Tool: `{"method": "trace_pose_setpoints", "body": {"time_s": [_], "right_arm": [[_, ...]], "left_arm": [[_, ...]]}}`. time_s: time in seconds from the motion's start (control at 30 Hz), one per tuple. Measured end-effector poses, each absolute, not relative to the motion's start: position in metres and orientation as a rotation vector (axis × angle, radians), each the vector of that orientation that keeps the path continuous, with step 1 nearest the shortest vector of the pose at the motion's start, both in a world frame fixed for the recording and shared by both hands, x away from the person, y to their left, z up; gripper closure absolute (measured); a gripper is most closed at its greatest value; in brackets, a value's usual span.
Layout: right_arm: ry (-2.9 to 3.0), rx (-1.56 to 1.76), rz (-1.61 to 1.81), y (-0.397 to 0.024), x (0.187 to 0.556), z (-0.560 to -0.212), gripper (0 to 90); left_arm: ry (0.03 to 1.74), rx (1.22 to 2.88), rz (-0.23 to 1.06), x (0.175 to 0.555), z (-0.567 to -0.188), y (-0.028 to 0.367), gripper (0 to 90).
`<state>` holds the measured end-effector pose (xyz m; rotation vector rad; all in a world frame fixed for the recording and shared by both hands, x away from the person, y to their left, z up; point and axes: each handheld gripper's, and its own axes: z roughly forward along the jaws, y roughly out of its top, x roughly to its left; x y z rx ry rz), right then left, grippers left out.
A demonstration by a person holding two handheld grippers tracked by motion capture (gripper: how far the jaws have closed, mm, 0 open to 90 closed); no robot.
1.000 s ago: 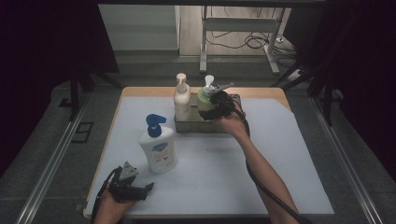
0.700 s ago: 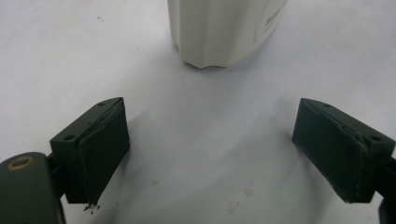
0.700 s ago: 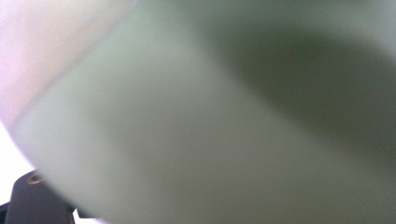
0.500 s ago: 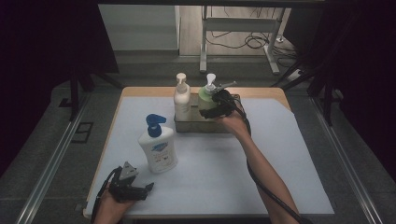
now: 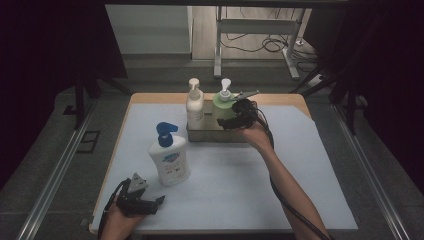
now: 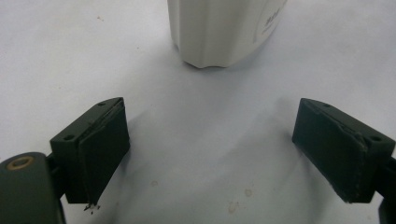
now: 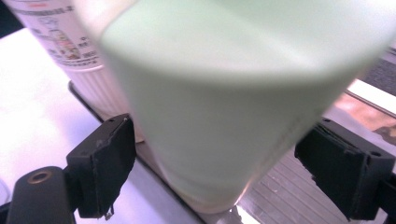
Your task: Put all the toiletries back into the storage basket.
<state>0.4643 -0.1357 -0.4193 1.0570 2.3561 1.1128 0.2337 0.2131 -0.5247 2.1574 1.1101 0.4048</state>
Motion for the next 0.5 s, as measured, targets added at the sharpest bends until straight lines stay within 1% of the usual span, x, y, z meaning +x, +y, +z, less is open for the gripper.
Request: {"method": "trace_pose_setpoints", "body": {"time_s": [0.23, 0.3, 0.43, 0.47, 0.5], "right_arm": [[2.391, 1.044, 1.153, -0.145, 0.455, -0.416, 13.3], [2.389, 1.034, 1.166, -0.148, 0.452, -0.415, 14.7], [2.375, 1.029, 1.181, -0.155, 0.445, -0.413, 23.9], [2.368, 1.031, 1.179, -0.157, 0.443, -0.412, 28.5], [2.365, 1.028, 1.179, -0.159, 0.442, -0.411, 31.1]], "left_arm": [[1.11, 2.157, 0.405, 0.234, -0.525, 0.213, 10.6], [1.11, 2.157, 0.405, 0.234, -0.525, 0.213, 10.7], [1.112, 2.155, 0.404, 0.234, -0.525, 0.213, 10.7], [1.111, 2.154, 0.403, 0.234, -0.525, 0.213, 10.6], [1.111, 2.154, 0.404, 0.234, -0.525, 0.213, 10.7]]}}
